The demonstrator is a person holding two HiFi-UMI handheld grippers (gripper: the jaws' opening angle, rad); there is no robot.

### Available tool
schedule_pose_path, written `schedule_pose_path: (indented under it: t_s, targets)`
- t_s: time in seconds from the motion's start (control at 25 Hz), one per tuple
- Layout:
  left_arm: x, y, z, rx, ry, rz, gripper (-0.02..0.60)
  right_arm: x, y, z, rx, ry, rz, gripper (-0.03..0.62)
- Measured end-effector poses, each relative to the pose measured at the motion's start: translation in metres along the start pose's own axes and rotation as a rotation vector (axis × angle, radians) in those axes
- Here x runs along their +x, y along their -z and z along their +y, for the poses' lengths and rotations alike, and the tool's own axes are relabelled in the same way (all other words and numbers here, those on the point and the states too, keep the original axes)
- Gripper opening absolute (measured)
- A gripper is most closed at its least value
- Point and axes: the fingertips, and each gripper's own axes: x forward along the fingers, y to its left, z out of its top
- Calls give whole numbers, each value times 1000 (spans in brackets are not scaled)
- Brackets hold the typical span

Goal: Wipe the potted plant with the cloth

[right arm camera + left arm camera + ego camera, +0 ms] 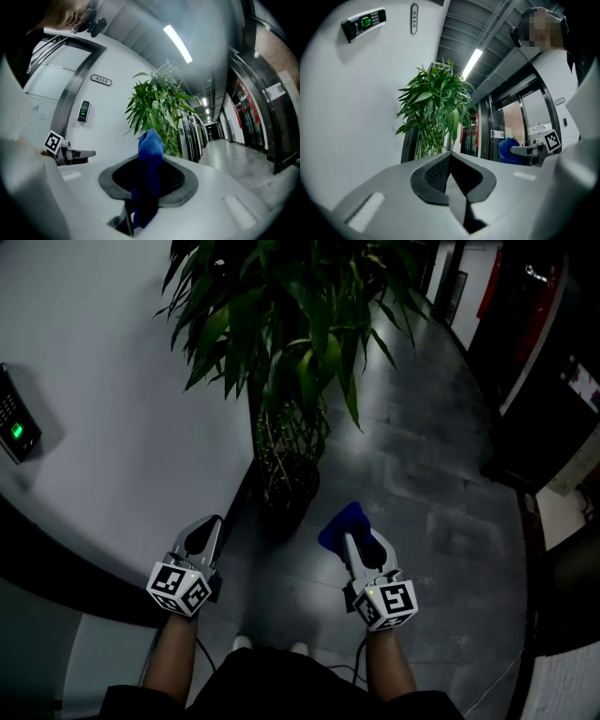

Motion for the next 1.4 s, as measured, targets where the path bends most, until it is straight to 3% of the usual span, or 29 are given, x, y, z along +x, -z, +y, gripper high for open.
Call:
schedule_pose_path:
  t_s: [0.44,0.88,1.4]
  targets:
    - [-15,-29,28,-35,44,-87,6,16,-12,46,-36,35,-54,104]
    - [-18,-25,43,-23,62,-83,7,32,-10,64,-69,33,-28,104]
    - [-44,-11,54,-47,20,-59,6,29,5,83,-58,9,9,103]
